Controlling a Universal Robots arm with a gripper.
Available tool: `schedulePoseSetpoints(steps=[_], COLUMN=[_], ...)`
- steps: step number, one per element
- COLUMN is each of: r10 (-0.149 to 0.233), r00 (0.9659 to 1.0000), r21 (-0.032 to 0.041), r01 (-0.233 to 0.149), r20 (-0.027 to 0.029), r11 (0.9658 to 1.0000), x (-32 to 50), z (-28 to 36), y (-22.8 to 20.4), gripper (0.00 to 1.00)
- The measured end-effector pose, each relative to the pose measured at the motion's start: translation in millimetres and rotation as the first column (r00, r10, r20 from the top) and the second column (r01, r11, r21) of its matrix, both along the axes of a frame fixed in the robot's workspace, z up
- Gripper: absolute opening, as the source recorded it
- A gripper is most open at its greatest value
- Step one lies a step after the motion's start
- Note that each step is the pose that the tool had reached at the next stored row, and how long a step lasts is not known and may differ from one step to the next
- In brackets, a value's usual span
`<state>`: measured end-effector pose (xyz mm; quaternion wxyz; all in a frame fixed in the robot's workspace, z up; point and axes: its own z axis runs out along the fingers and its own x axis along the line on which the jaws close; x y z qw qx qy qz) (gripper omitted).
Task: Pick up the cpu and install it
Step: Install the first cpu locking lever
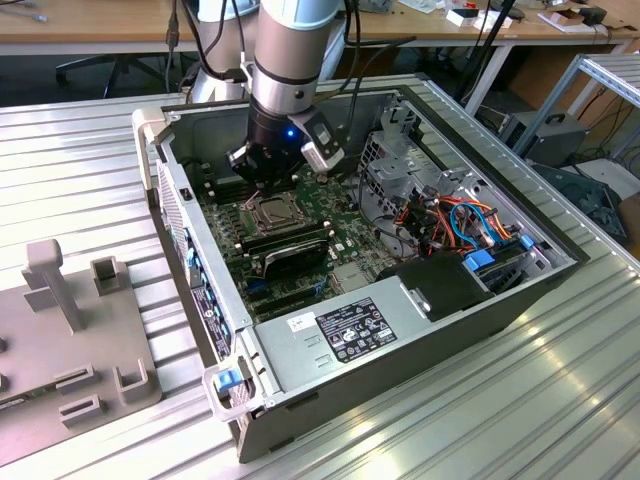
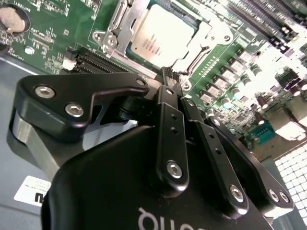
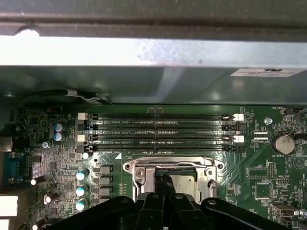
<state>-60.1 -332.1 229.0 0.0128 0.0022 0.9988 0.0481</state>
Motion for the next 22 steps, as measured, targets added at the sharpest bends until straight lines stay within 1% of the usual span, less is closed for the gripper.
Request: schedulePoseSetpoints(steps=[3, 4, 7, 10, 11, 14, 17, 19, 22], r10=[0.000, 0.000, 0.000, 0.000, 0.000, -0.001, -0.002, -0.002, -0.002], r00=[1.0000, 1.0000, 1.0000, 1.0000, 1.0000, 1.0000, 1.0000, 1.0000, 1.0000], r21=[0.0230, 0.0264, 0.0267, 0.0267, 0.0269, 0.0269, 0.0269, 0.0271, 0.0274], r01=[0.000, 0.000, 0.000, 0.000, 0.000, 0.001, 0.001, 0.002, 0.001], r20=[0.0028, 0.0037, 0.0038, 0.0039, 0.0039, 0.0039, 0.0039, 0.0039, 0.0039], r11=[0.9997, 0.9997, 0.9996, 0.9996, 0.9996, 0.9996, 0.9996, 0.9996, 0.9996], x=[-0.8, -1.4, -2.5, -4.0, -4.7, -5.6, -5.9, -6.1, -6.1], z=[0.0, 0.0, 0.0, 0.0, 0.0, 0.0, 0.0, 0.0, 0.0], y=[0.0, 0.1, 1.4, 4.5, 6.4, 10.2, 16.3, 18.7, 18.8], gripper=[0.11, 0.11, 0.11, 0.11, 0.11, 0.11, 0.11, 0.11, 0.11])
